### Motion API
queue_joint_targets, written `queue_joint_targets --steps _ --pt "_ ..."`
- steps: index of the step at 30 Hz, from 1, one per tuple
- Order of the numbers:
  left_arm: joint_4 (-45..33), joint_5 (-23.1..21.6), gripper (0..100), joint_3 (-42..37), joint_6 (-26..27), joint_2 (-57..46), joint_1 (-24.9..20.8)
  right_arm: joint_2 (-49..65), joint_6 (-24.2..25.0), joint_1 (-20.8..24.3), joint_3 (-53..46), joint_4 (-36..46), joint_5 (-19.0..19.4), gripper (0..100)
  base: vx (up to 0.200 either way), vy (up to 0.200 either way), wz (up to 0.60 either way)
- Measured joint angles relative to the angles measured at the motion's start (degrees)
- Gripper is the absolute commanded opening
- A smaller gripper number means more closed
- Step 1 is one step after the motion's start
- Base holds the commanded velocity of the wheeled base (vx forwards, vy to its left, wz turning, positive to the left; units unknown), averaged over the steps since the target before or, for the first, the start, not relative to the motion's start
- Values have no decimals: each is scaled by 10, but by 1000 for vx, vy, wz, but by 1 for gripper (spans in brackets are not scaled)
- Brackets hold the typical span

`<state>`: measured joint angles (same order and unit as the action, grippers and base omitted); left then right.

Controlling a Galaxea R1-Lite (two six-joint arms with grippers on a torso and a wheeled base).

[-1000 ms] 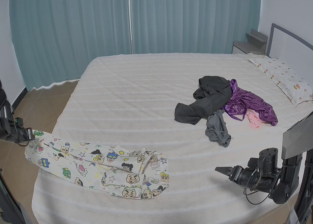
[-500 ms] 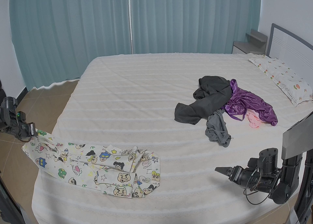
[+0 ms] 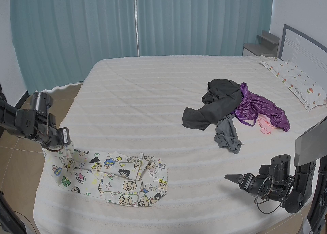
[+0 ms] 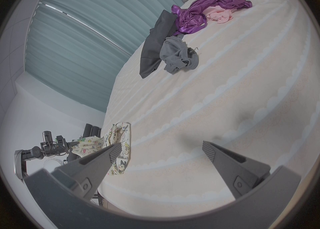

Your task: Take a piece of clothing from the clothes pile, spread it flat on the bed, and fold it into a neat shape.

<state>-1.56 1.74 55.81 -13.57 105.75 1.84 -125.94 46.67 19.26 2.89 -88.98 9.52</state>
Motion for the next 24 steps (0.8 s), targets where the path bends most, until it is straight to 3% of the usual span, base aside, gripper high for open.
queue_joint_targets --steps 13,24 --pt "30 45 0 -4 -128 29 -212 0 -1 1 0 0 0 100 0 0 0" --pt "88 59 0 6 -180 94 -313 0 -1 3 1 0 0 100 0 0 0"
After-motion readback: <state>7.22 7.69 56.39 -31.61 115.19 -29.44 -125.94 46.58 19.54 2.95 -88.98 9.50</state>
